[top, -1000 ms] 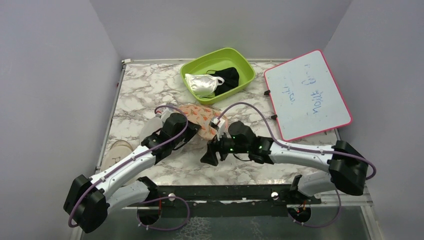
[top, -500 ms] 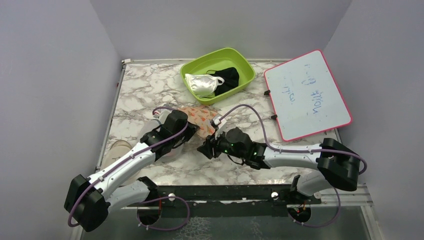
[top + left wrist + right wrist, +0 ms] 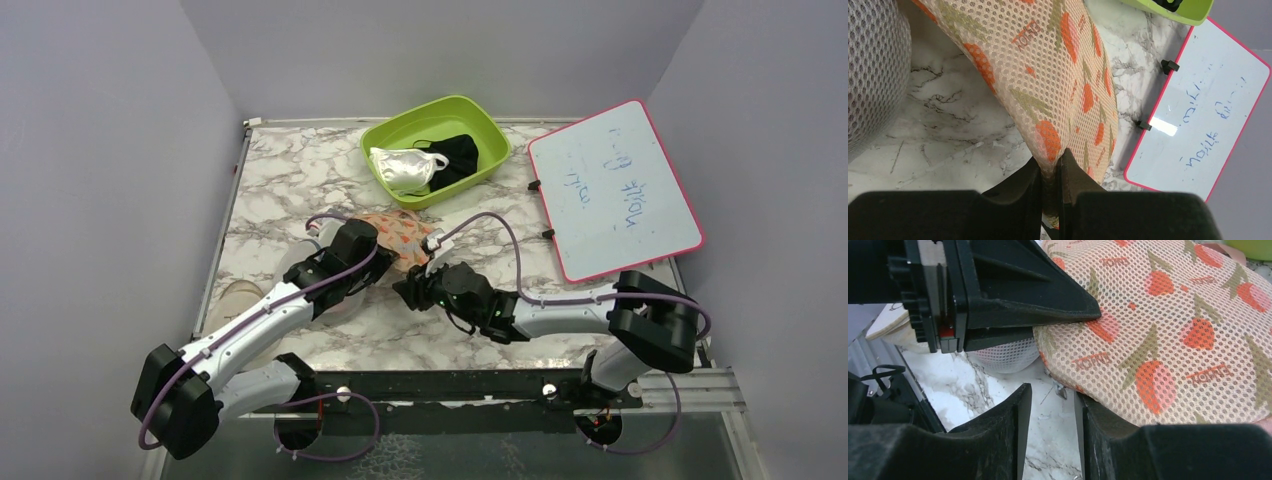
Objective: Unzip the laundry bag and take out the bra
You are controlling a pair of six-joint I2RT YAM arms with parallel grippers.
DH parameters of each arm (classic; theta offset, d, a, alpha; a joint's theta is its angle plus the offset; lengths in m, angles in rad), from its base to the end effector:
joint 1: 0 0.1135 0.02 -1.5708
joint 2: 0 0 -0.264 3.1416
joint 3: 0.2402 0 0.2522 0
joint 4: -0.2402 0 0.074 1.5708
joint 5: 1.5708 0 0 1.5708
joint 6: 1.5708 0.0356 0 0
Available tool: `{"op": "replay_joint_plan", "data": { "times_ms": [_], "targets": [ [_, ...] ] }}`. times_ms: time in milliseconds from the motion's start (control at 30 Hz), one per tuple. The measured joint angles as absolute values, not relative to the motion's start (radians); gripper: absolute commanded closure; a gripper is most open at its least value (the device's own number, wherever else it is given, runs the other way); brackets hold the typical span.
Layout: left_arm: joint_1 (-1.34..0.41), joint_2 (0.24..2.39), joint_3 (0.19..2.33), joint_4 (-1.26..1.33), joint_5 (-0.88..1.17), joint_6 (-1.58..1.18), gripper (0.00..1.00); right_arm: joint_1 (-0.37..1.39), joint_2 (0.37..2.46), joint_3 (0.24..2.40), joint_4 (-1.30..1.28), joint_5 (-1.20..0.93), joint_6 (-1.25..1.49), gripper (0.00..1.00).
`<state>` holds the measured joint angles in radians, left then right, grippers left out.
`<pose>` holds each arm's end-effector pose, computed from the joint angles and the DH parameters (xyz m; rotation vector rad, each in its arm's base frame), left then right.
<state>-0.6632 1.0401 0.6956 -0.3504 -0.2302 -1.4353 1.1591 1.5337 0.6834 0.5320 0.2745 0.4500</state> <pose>0.1789 -0.1295 0.2454 -1.0189 2.1636 -0.8320 0.1368 0.2892 0.1989 -0.4958 1.9022 0.8321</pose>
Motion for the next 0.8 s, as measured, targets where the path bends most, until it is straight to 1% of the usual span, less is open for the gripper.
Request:
{"op": "replay_joint_plan", "data": {
  "times_ms": [67,100,200,267,333,367,500,800],
  "targets": [
    [-0.663,1.045,0.696,-0.350,-0.231,-1.437,1.00,1.159,1.552,0.693,0.532,0.282,0.455,0.71],
    [-0.663,1.047,0.697,-0.352,-0.231,-1.437,1.00,1.159,1.558,0.696,0.532,0.289,0.459,0.75],
    [-0.663,1.050,0.702,-0.352,-0.232,-1.438,1.00,1.159,1.567,0.704,0.532,0.313,0.471,0.81],
    [-0.663,1.050,0.705,-0.353,-0.233,-1.438,1.00,1.159,1.575,0.713,0.530,0.332,0.482,0.87],
    [-0.662,1.050,0.707,-0.352,-0.234,-1.438,1.00,1.159,1.583,0.723,0.524,0.354,0.493,0.97],
    [-0.662,1.050,0.707,-0.352,-0.235,-1.438,1.00,1.159,1.585,0.727,0.521,0.364,0.497,0.99],
    [-0.662,1.053,0.707,-0.352,-0.237,-1.438,1.00,1.160,1.588,0.746,0.488,0.405,0.518,0.99],
    [-0.662,1.053,0.707,-0.352,-0.247,-1.433,1.00,1.164,1.574,0.748,0.450,0.421,0.526,0.99]
  ]
}}
